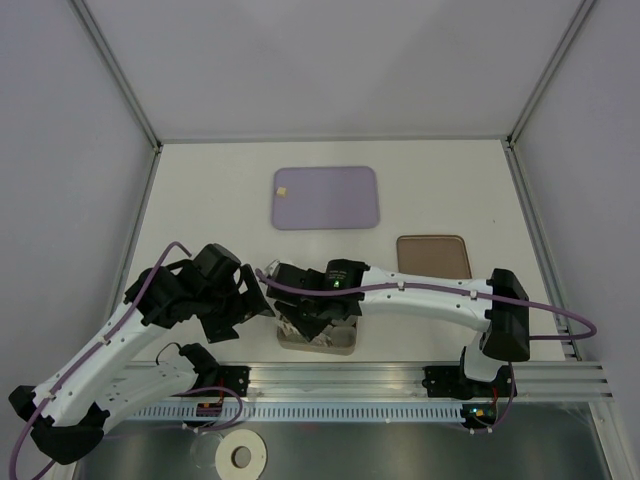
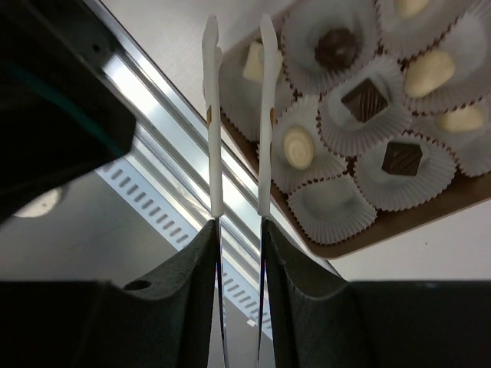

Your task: Pack the chocolate

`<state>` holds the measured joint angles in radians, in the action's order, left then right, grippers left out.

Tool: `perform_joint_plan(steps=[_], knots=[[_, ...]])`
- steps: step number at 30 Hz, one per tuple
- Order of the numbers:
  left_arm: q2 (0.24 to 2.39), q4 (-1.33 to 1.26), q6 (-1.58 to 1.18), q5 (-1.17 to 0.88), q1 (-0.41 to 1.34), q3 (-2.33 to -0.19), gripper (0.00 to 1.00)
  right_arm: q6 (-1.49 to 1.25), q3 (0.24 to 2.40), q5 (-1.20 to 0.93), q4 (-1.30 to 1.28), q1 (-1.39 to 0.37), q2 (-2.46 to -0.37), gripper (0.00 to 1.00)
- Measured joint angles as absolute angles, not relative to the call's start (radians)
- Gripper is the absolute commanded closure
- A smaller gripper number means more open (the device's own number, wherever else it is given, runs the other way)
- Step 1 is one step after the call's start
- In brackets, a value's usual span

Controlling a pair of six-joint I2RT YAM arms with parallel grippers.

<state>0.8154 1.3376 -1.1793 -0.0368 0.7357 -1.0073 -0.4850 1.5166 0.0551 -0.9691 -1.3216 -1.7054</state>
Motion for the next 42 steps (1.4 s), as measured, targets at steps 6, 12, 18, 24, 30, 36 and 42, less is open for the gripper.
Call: perform_joint_plan(steps=[6,12,18,24,30,36,42], knots=[[0.814,1.338,-1.18,-0.037,0.736,-1.007,0.01,-0.485,1.685,0.08,-0.959,-1.257,-1.697,0.66],[0.805,1.338,-1.192,-0.037,0.736,-1.007,0.0,-0.451,1.785,0.106,-0.944,-1.053,-1.693,0.65],[0.812,1.338,-1.203,-0.038,0.736,-1.008,0.0,-0.354,1.995,0.131,-0.926,-0.857,-1.825,0.65],[0.829,1.338,-1.208,-0.04,0.736,-1.01,0.0,-0.277,2.242,0.132,-0.871,-0.774,-2.088,0.61],[0.838,1.337,-1.208,-0.04,0.736,-1.028,0.0,-0.223,2.305,0.088,-0.825,-0.736,-2.293,0.6],[0.838,1.337,-1.208,-0.04,0.736,-1.028,0.01,-0.134,2.307,0.034,-0.823,-0.718,-2.415,0.58],[0.839,1.338,-1.208,-0.041,0.736,-1.011,0.0,-0.096,2.334,0.031,-0.807,-0.713,-2.471,0.57]])
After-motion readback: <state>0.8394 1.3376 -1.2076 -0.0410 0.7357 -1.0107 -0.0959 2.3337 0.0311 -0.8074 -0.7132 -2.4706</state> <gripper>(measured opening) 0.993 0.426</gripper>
